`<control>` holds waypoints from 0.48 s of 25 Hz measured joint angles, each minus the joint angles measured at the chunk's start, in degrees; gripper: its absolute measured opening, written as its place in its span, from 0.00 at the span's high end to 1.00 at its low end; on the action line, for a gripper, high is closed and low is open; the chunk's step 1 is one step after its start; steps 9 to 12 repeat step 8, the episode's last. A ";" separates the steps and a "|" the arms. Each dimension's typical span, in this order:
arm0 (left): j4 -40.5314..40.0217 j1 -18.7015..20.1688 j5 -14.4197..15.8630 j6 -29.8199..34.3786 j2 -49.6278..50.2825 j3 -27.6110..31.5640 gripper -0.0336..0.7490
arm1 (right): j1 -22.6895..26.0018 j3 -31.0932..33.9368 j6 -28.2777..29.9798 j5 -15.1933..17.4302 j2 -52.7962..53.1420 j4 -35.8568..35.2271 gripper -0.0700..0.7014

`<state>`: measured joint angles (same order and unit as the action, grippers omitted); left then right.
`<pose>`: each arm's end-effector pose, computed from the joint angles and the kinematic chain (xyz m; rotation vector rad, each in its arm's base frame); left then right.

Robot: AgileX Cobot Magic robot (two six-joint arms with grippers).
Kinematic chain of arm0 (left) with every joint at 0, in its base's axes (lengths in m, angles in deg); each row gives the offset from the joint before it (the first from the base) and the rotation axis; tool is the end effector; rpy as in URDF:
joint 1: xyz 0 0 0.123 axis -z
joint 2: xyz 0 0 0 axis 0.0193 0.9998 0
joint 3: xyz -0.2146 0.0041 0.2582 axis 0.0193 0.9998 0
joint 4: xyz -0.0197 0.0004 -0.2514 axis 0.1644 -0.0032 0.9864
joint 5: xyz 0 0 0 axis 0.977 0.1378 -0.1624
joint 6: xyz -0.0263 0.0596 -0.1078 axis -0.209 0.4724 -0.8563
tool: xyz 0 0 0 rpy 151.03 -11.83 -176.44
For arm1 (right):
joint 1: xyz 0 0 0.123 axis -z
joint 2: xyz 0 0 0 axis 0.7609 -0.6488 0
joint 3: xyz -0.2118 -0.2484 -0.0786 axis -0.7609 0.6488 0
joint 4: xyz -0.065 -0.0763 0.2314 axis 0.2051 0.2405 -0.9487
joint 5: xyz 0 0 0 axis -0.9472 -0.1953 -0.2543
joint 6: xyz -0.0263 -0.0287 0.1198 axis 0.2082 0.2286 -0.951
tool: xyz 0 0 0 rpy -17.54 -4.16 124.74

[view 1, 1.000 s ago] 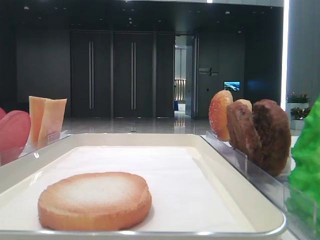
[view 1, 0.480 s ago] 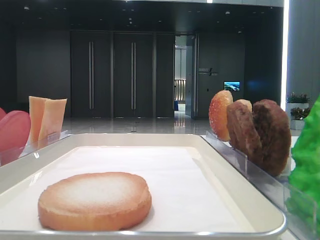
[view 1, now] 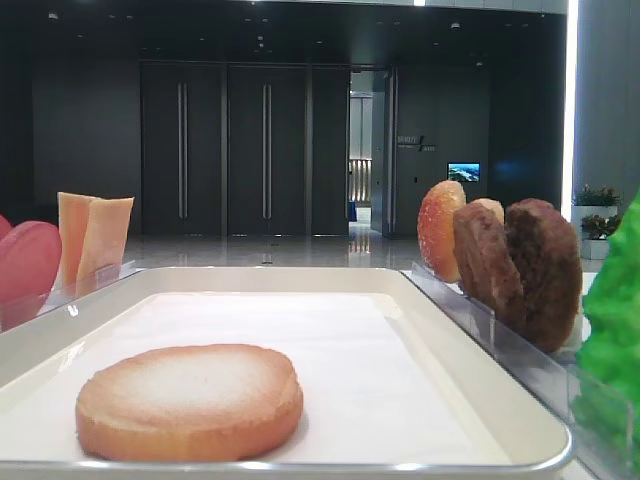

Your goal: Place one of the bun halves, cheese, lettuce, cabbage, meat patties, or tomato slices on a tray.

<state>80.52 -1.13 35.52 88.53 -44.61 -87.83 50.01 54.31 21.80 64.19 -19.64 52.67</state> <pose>-0.0272 0.0009 0.2465 0.0648 2.1086 0.0473 -0.0306 0.0020 0.2551 -0.0061 2.1018 0.0064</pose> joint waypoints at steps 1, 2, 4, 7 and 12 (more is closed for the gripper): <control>0.00 0.00 0.00 0.00 0.00 0.00 0.28 | 0.00 0.00 0.00 0.00 0.00 0.00 0.30; 0.00 0.00 0.00 0.00 0.00 0.00 0.29 | 0.00 0.00 0.00 0.00 0.00 0.00 0.30; 0.46 0.00 0.00 0.00 0.00 0.00 0.31 | 0.00 0.00 0.00 0.00 0.00 0.00 0.30; 1.38 0.00 0.00 0.00 0.00 0.00 0.33 | 0.00 0.00 0.00 0.00 0.00 0.00 0.30; 1.45 0.00 0.00 0.00 0.00 0.00 0.34 | 0.00 0.00 0.00 0.00 0.00 0.00 0.30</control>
